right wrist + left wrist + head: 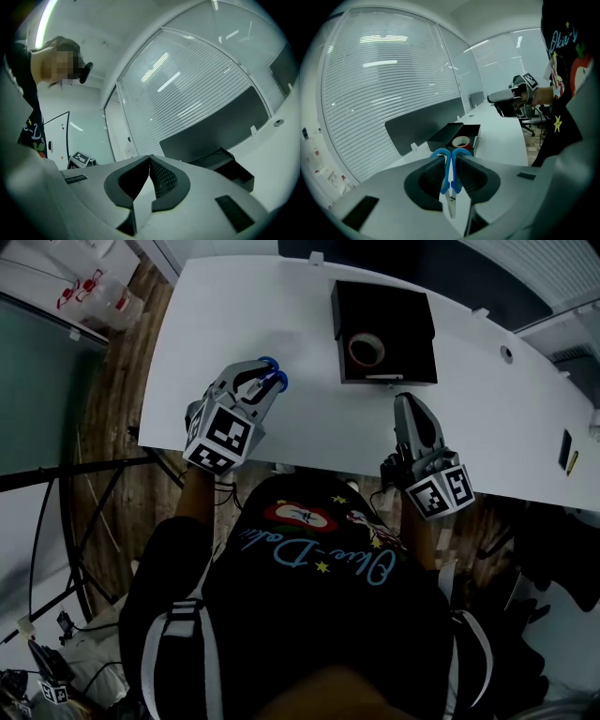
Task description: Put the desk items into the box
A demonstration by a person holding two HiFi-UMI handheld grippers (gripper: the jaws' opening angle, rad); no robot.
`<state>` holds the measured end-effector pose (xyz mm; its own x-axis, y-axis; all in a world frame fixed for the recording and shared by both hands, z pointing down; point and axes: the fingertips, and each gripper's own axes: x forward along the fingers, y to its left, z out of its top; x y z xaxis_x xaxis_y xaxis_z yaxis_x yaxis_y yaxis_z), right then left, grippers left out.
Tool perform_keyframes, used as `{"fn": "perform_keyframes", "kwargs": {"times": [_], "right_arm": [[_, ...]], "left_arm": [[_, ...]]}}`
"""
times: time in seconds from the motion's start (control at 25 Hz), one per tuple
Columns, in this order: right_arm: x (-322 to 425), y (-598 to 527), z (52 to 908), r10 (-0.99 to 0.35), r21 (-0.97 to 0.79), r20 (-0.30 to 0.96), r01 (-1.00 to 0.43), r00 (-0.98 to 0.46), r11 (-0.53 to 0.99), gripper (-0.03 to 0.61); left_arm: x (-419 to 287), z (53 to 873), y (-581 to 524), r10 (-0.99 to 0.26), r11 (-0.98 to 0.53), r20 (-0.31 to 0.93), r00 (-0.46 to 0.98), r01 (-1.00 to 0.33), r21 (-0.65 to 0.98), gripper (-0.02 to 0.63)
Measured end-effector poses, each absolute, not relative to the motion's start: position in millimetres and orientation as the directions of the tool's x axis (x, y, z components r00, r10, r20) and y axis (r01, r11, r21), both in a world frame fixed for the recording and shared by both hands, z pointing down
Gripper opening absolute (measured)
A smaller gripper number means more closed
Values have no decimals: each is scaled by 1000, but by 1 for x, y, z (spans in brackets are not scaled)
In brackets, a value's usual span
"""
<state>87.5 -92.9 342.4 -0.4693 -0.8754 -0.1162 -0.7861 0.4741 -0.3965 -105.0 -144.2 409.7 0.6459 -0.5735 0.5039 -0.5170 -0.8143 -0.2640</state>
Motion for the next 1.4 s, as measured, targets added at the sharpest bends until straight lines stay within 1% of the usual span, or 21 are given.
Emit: {"fn": "perform_keyframes", "kwargs": {"times": [0.36, 1.12, 1.4], "right_arm": [[108, -79, 337, -871, -405, -127, -776, -475, 483, 31], [214, -19, 337, -898, -413, -159, -799, -411, 438, 31], [261, 9, 343, -912, -429, -163, -805, -376, 409, 31]], "left_arm": [[-92, 400, -132, -596, -798, 515, 617, -526, -294, 103], [6, 383, -96, -617, -787, 503, 605, -492, -373, 103], [52, 384, -88, -632, -775, 498, 594, -464, -429, 103]]}}
